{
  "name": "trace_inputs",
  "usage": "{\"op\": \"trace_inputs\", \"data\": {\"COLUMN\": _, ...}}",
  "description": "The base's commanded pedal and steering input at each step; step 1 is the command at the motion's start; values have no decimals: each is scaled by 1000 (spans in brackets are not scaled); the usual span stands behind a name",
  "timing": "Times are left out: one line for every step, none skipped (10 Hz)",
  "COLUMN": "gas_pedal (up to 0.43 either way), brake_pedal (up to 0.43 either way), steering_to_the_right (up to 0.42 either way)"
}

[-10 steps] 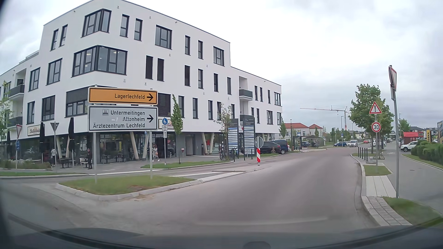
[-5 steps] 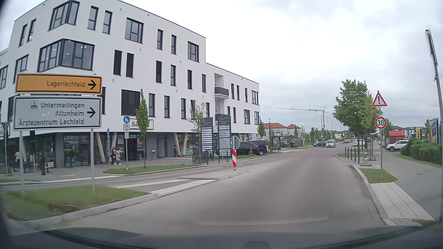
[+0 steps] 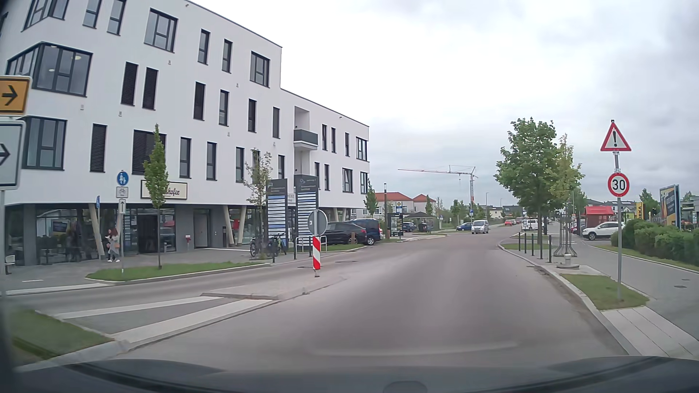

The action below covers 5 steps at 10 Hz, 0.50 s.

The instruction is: Follow the waypoints while adhering to traffic rules and regulations

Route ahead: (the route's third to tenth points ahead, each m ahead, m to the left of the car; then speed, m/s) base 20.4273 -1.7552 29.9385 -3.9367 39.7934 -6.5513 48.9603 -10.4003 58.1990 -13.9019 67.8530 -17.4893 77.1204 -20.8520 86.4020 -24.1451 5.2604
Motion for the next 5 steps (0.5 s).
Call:
{"op": "trace_inputs", "data": {"gas_pedal": 118, "brake_pedal": 0, "steering_to_the_right": 161}}
{"op": "trace_inputs", "data": {"gas_pedal": 118, "brake_pedal": 0, "steering_to_the_right": 161}}
{"op": "trace_inputs", "data": {"gas_pedal": 118, "brake_pedal": 0, "steering_to_the_right": 160}}
{"op": "trace_inputs", "data": {"gas_pedal": 118, "brake_pedal": 0, "steering_to_the_right": 158}}
{"op": "trace_inputs", "data": {"gas_pedal": 118, "brake_pedal": 0, "steering_to_the_right": 149}}
